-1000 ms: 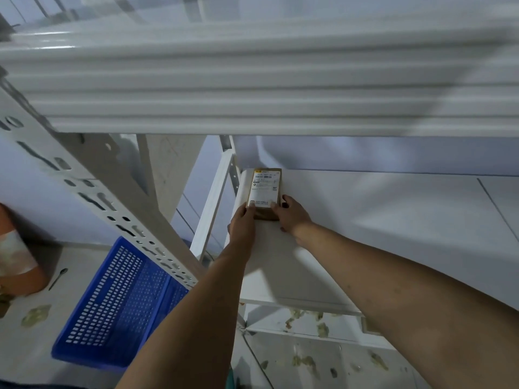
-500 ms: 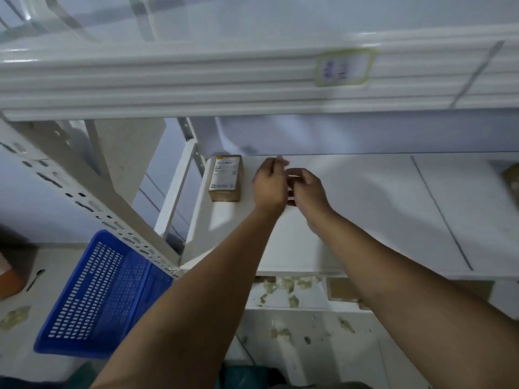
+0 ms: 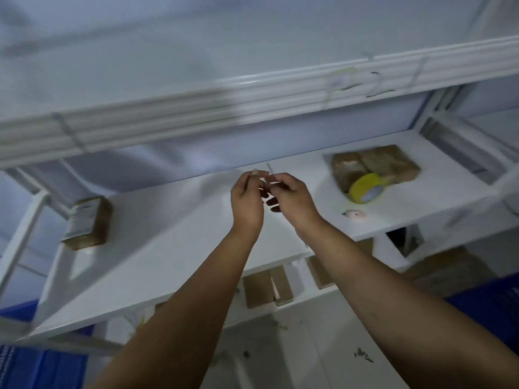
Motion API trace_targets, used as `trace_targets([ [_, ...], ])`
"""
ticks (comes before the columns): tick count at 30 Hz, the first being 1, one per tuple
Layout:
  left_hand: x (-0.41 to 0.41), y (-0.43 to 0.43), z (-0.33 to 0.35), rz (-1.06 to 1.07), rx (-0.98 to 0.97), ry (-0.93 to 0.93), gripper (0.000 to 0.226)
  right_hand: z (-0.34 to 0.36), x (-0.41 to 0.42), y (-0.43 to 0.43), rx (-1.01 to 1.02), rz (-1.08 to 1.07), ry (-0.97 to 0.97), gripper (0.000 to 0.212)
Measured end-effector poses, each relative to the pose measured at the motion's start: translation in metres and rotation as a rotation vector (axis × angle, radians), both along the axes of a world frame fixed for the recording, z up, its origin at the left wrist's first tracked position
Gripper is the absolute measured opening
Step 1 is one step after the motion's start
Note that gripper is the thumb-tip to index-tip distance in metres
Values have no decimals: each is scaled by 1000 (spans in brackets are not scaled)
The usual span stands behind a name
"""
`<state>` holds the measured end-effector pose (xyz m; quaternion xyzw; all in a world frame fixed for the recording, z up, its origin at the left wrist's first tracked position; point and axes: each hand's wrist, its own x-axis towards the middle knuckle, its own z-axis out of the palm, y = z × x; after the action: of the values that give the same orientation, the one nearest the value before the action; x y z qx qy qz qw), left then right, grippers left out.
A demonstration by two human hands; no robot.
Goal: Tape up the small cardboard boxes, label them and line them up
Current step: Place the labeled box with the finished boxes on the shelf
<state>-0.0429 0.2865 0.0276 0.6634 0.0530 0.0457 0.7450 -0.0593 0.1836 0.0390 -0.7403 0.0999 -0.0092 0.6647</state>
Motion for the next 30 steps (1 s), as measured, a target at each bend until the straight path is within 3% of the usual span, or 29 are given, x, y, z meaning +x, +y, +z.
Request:
trace_targets([
  [13, -33, -211, -9, -186, 23, -4, 31, -5, -56, -234, 3, -174, 30, 13],
  [22, -11, -259, -37, -164, 62, 83, 31, -29, -43, -296, 23, -214, 107, 14],
  [30, 72, -280, -60, -6, 91, 173, 21, -47, 19, -332, -82, -170, 154, 16],
])
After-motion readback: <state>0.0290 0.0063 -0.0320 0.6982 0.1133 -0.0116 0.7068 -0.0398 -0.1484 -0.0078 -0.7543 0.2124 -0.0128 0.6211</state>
